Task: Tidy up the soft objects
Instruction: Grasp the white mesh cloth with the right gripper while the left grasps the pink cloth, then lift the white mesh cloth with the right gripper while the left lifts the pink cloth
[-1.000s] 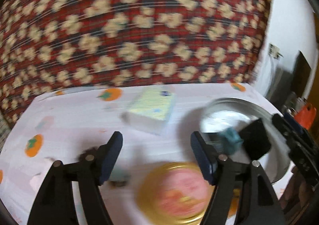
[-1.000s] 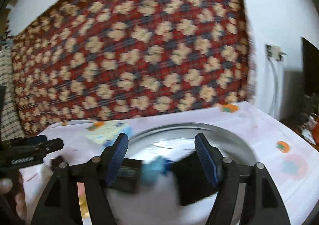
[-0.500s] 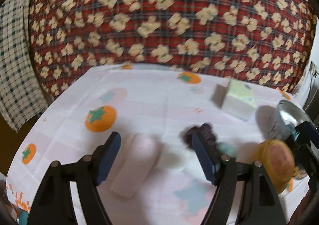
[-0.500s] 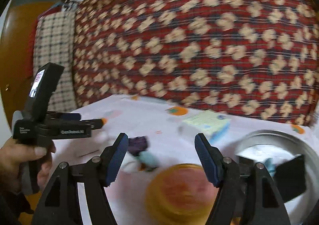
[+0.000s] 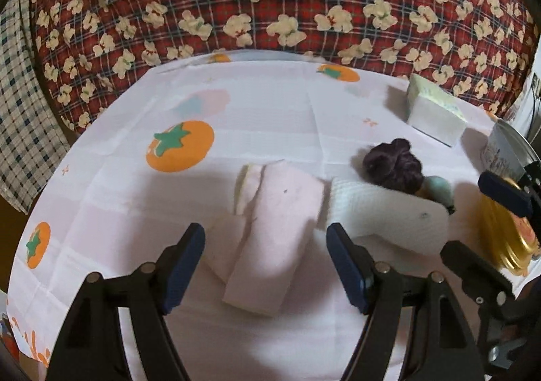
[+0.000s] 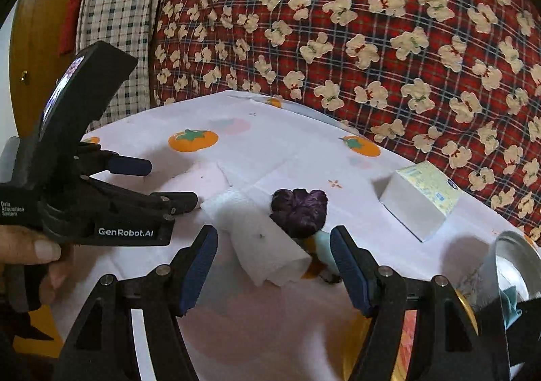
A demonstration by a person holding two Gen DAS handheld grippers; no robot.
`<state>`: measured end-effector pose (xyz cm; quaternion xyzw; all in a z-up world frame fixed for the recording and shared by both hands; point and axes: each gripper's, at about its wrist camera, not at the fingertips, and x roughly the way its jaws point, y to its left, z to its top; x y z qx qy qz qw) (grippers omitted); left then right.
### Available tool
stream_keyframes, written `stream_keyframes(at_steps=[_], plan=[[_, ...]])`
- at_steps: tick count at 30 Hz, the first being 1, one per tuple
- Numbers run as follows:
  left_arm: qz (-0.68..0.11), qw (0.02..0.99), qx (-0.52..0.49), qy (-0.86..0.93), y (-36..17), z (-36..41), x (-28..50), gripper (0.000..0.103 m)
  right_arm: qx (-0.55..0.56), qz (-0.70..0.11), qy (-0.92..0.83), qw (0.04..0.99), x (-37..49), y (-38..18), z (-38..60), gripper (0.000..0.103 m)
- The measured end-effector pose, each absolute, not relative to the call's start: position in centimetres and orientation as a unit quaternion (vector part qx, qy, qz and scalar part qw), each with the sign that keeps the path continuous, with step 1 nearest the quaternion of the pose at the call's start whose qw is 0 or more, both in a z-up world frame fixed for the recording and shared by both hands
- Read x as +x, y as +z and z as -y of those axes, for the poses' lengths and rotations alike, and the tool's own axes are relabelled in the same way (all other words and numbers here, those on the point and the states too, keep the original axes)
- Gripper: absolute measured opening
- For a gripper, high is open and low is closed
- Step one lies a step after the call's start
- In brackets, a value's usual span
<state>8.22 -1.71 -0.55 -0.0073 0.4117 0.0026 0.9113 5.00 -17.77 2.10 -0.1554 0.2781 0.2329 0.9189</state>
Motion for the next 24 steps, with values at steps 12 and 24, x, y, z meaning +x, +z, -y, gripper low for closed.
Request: stream_keyframes(at_steps=[12,24], plan=[[-0.435,0.900,-0.030,-0.019,-1.7,1.1,9.2,0.073,-0.196,-0.361,0.246,0.878,7.9,-0.5,15.5,0.051],[-0.420,0.906,-0.041,-0.041,-1.5,1.1,8.4,0.012,-0.181,-0.362,0.277,0.872,7.6,-0.5,15.4,0.015]])
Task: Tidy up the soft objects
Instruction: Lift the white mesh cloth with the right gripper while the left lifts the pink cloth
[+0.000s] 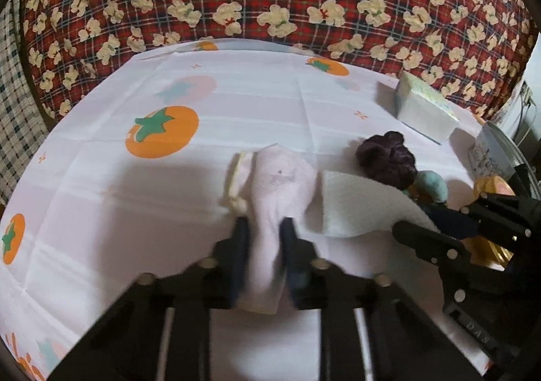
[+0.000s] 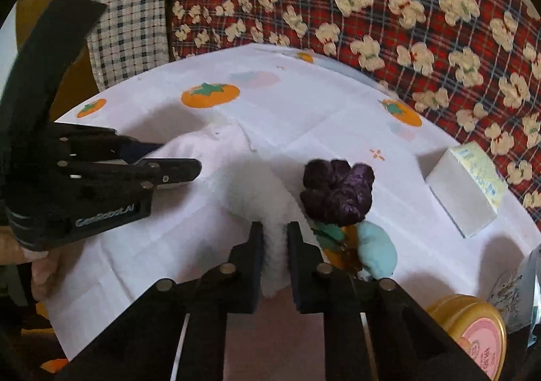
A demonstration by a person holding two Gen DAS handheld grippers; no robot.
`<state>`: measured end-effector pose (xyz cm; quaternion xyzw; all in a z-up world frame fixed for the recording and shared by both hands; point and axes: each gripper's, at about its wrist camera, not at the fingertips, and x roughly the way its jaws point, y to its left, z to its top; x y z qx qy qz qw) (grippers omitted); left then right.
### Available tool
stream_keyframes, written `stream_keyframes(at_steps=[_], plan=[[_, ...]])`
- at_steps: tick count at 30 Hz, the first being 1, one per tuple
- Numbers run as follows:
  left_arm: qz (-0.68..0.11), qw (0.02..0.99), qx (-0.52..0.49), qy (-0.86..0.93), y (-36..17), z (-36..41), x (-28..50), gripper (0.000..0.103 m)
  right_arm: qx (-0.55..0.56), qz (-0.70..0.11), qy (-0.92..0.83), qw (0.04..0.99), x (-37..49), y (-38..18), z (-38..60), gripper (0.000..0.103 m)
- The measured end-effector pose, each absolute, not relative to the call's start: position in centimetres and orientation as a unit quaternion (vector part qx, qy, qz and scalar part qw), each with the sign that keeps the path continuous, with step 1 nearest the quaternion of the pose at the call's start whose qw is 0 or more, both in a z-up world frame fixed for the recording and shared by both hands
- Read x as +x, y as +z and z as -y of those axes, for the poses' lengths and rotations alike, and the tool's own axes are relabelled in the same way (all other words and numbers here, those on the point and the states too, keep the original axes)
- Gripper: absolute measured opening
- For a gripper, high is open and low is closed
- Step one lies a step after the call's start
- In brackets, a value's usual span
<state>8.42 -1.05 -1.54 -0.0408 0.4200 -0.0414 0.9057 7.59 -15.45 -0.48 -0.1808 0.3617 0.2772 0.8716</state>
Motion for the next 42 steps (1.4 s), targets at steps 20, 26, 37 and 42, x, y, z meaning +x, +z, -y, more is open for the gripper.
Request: stream_keyframes(at_steps=[20,26,37,42], plan=[[-0.386,0.920,-0.046,-0.042,-0.9,2.7,7.4,0.009,-0.107,-0.265,0.244,0.927,5.8,2.5,18.7,0.014],[-0.375,0.925,-0.046,-0.046,-0.2,4.4,7.3,0.009,-0.092,-0.251,0.229,0.936,5.6,2.8,19.5,0.014],[-0.346,0.937,-0.037,-0.011,0.6,6.7,7.5,0.009,-0.054,-0.218,0.209,0.952,4.9,3.6,21.2,0.015],[-0.322,0.946,-0.027,0.006,1.2,7.1,6.9,0.009,-0.049,-0.207,0.202,0.956,4.6,3.8,21.5,0.015]])
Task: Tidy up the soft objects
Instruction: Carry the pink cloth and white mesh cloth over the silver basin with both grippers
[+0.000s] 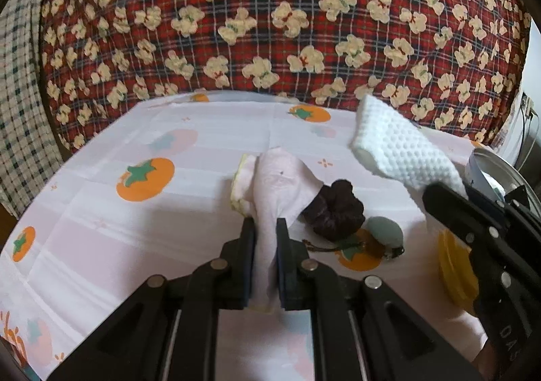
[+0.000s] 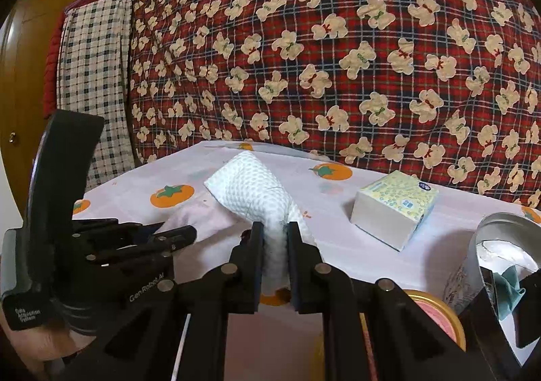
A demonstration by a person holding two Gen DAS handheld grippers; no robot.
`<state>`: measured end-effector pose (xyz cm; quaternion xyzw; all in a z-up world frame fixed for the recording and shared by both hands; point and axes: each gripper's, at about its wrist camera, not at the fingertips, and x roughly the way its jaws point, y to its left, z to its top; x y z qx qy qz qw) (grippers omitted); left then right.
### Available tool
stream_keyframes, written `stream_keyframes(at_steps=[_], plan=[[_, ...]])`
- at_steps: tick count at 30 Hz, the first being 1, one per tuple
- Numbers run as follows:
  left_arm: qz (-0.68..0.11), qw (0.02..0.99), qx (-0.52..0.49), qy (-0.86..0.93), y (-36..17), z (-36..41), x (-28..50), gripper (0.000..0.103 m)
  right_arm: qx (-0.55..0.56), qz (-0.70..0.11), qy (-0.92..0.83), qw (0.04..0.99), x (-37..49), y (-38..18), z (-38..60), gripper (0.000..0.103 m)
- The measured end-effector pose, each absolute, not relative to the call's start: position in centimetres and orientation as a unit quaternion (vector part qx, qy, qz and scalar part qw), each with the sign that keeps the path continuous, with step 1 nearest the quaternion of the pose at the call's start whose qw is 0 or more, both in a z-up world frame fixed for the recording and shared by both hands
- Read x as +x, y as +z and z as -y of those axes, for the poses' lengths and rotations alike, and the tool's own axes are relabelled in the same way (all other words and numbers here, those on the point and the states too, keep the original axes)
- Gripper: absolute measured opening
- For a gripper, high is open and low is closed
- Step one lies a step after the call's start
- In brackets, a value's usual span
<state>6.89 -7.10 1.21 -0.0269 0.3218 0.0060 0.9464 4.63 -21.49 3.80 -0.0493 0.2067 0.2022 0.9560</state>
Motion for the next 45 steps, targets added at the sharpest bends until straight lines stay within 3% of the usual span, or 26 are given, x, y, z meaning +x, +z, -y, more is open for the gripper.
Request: stream_keyframes(at_steps=[22,45], plan=[[-0.251,0.967,-0.021,0.025,2.6,8.0,4.8,0.009,-0.024,-0.150,0.178,0.972,2.8,4.5,23.0,0.015],[-0.235,0.972,0.005,-0.021,5.1,13.0,4.2,0.009,0.007,-0.121,0.160,0.980,1.2,6.1,27.8,0.015]])
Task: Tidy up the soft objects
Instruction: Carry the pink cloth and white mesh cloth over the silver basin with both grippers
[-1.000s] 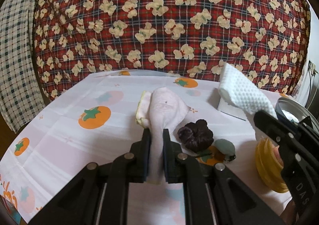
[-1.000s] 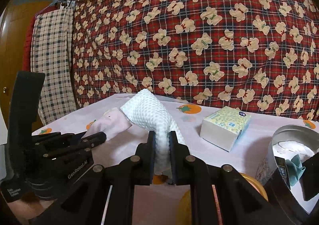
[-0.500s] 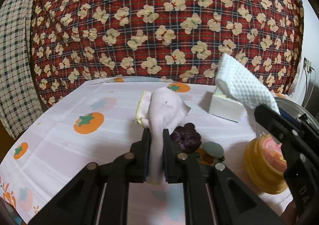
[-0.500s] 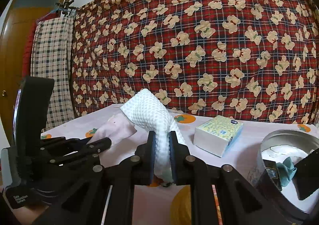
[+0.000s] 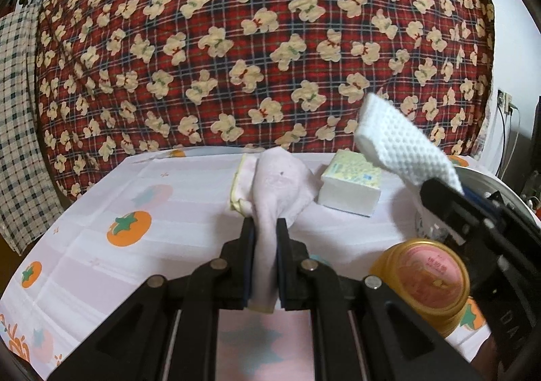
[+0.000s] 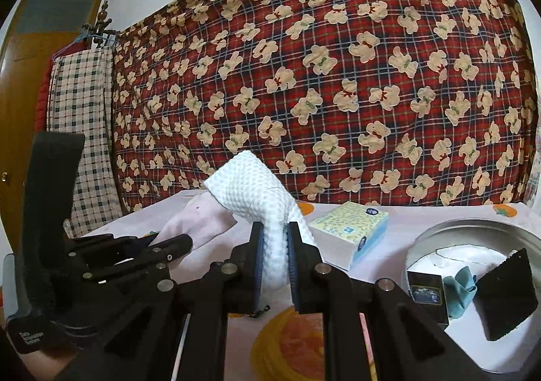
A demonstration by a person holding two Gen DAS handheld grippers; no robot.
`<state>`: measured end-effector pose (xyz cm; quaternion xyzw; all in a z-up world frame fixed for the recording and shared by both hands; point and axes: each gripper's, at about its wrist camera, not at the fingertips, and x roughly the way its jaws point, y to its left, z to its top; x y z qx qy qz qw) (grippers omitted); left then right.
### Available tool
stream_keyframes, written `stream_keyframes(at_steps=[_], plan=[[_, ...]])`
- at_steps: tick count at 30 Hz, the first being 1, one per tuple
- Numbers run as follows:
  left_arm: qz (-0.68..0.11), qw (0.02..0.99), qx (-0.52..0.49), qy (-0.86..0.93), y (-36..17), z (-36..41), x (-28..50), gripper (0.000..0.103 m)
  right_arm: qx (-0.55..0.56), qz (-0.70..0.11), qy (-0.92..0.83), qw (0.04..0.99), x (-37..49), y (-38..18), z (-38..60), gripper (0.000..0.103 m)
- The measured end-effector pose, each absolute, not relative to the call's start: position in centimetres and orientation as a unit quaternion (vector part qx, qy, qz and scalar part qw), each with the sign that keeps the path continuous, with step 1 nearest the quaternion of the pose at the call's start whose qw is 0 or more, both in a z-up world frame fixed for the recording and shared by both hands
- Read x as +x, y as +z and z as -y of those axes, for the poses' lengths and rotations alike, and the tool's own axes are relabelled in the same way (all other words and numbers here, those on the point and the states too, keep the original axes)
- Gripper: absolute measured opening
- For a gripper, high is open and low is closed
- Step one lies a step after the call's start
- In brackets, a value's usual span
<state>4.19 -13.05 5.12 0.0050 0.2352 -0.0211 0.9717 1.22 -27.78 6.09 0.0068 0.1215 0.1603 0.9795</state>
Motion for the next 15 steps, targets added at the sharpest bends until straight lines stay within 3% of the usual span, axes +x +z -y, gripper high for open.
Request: stream_keyframes(at_steps=[15], plan=[[-0.225,0.974,0.002,-0.025,5.5,14.3,3.8,0.009,0.018,-0.113,0.149,0.982,0.8,5.9,29.5,0.015]])
